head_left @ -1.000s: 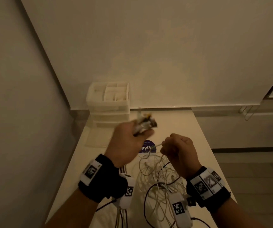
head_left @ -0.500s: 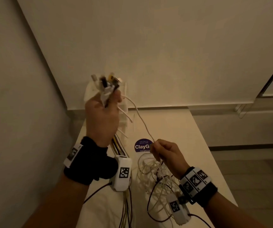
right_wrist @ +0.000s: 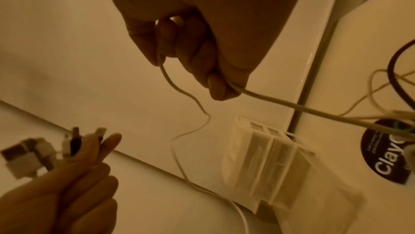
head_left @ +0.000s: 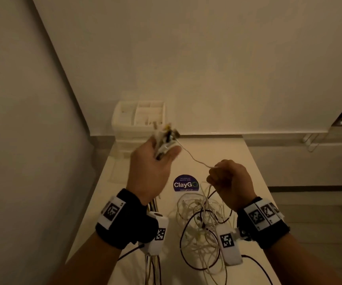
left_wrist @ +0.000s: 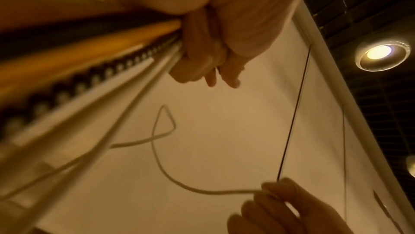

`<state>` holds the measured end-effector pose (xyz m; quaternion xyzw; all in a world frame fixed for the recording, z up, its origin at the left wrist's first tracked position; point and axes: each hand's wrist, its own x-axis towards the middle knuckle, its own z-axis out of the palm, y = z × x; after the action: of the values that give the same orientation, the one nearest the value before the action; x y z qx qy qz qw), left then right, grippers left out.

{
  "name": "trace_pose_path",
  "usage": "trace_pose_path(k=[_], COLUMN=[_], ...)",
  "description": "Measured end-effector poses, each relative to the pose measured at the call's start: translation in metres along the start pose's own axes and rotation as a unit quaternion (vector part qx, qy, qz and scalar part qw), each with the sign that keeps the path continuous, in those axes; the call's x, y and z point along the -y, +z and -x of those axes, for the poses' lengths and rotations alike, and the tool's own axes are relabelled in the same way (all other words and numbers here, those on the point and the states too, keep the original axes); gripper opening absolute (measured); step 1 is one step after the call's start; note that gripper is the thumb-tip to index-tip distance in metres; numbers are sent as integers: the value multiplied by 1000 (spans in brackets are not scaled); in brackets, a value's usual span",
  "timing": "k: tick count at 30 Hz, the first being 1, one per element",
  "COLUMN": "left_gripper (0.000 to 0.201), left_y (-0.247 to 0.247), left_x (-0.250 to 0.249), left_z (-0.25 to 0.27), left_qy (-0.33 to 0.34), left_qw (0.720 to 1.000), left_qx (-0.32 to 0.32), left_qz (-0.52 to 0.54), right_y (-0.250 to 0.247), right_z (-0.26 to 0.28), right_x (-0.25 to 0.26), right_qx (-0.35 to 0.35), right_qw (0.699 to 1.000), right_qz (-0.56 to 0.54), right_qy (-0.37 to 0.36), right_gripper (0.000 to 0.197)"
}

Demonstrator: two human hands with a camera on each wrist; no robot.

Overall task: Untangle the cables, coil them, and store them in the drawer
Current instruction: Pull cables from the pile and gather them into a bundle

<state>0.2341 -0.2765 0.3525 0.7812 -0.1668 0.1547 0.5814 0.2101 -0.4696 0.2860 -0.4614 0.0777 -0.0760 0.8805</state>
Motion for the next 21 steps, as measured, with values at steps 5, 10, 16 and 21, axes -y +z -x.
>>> trace_pose_path(k=[5,10,16,21], left_gripper=[8,12,19,24], left_y=[33,42,27,4], left_x=[4,4,-7,-7], left_z=[11,6,-10,-14], left_qy=[9,7,28,-2], left_qw=[982,991,994,998], left_qx=[182,130,91,60], left_qz=[-52,-31,-58,-36], right_y=[14,12,-5,-44], right_z=[7,5,23,69], right_x=[15,21,4,-16], right_qx=[121,106,121,121], right_qw=[991,993,978,953], right_qz=[50,38,167,276], right_qy=[-32,-29,-24,16], right_gripper=[34,44,38,63])
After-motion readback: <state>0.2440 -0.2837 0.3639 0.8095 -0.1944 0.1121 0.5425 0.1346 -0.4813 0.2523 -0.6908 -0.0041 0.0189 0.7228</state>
